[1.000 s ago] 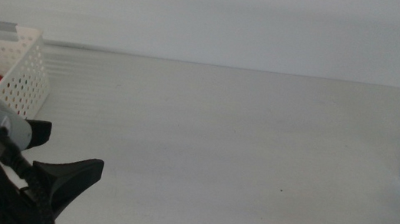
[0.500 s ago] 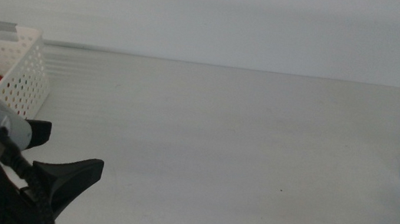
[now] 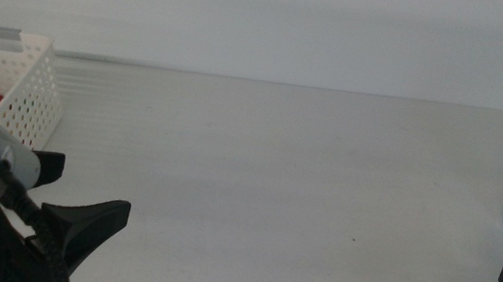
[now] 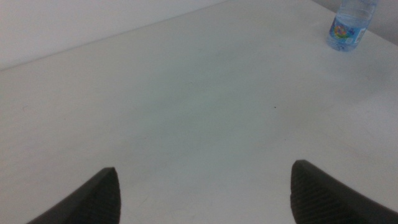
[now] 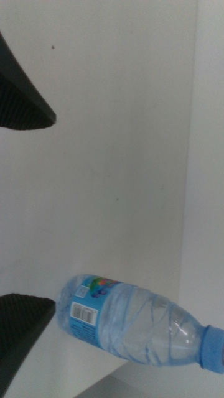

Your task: Use arms to grab the bottles and put them into the dustbin to the left of the table.

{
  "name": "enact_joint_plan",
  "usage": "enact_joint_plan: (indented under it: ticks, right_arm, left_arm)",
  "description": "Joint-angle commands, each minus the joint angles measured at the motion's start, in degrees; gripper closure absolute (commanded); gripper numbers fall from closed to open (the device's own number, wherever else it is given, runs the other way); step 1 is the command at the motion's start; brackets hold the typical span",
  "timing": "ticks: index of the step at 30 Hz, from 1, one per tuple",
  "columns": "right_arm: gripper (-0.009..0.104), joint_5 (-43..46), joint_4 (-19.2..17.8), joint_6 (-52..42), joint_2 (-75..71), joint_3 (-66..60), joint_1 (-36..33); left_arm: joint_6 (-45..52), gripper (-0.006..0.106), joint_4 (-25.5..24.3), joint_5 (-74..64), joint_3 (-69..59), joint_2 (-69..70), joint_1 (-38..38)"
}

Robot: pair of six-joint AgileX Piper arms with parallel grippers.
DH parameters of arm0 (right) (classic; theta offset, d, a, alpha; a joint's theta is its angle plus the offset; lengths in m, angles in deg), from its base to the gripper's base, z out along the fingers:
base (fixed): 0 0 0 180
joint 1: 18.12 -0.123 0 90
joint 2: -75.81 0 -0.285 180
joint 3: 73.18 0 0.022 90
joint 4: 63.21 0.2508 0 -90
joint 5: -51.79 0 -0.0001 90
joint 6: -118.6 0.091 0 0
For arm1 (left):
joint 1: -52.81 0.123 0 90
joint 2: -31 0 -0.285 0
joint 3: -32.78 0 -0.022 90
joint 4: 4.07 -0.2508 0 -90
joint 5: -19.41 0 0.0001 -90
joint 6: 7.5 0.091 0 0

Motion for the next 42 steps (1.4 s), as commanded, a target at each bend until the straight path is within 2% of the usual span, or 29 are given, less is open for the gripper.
enact_joint_plan:
  ticks: [1,5,11,18,21,27,30,39,42]
  right_arm:
    - [0.016,5.6,-0.3,0.0,2.1,0.4,0.3]
    - [0.016,6.7,0.0,-0.8,5.1,0.4,0.3]
    - [0.015,14.8,3.0,-0.9,9.1,0.4,0.3]
    - [0.007,23.6,5.6,-1.0,16.7,0.4,0.3]
    - [0.005,29.5,8.2,-2.8,20.6,0.5,0.3]
    - [0.005,40.0,18.6,-3.7,27.2,0.6,0.3]
    - [0.005,39.9,21.3,-3.9,29.0,1.9,0.3]
    - [0.005,37.6,21.6,-11.7,32.7,11.1,0.3]
    - [0.005,36.7,22.7,-14.1,34.5,14.4,0.3]
  left_arm:
    - [-0.7,0.01,0.2,4.5,1.6,0.2,-0.4]
    - [-0.7,0.01,0.2,4.5,1.6,0.2,-0.4]
    - [-0.8,0.01,0.2,4.5,1.6,0.2,-0.4]
    - [-0.8,0.01,0.2,4.5,1.6,0.2,-0.4]
    - [-0.8,0.01,0.2,4.5,1.6,0.2,-0.4]
    - [-0.8,0.01,0.2,4.5,1.6,0.2,-0.4]
    - [-0.8,0.01,0.2,4.5,1.6,0.2,-0.4]
    - [-0.8,0.01,0.2,4.5,1.6,0.2,-0.4]
    - [-0.8,0.01,0.2,4.5,1.6,0.2,-0.4]
